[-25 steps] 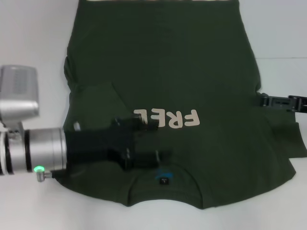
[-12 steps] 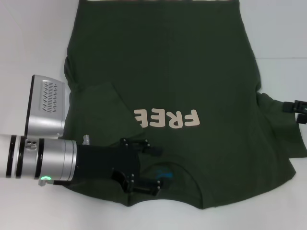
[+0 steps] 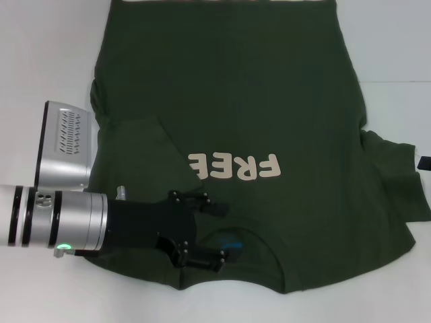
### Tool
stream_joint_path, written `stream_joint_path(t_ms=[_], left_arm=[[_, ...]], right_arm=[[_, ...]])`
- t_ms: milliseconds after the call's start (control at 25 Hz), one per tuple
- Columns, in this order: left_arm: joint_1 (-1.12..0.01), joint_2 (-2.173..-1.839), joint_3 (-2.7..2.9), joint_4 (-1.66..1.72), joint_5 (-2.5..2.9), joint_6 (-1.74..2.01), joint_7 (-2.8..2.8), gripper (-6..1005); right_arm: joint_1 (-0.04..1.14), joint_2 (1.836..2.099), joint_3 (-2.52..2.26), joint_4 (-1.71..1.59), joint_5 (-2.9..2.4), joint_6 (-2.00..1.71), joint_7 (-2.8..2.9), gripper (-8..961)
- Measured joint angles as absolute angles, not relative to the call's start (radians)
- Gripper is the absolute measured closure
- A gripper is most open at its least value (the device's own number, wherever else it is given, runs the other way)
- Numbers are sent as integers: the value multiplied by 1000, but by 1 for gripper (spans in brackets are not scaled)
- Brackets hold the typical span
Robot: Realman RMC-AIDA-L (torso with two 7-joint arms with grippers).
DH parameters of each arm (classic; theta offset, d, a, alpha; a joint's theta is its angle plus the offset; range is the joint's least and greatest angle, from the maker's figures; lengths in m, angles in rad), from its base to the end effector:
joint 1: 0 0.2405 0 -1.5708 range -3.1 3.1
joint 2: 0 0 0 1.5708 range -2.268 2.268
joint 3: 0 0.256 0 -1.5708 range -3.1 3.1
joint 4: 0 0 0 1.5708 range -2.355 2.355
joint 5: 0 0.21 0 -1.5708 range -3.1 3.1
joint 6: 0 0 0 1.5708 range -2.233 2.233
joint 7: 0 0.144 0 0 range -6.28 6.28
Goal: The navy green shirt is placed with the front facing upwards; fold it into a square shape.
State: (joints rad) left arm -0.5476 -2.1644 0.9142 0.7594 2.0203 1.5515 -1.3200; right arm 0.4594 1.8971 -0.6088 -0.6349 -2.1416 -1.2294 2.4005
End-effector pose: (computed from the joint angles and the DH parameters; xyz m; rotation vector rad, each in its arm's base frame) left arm -0.2184 0.3197 -0.0471 -2.9652 -0.3128 -0.5924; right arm 0.3688 0.3470 0.0891 -1.7664 1.8505 0.5816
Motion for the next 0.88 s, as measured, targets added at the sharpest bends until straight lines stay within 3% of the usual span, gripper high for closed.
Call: stream_joint_path(t_ms=[880], left_arm=[[-541, -2166, 907, 758, 2020, 1551, -1321, 170]], right_arm=[[510, 1924, -634, -593, -2171, -1123, 2410, 62]])
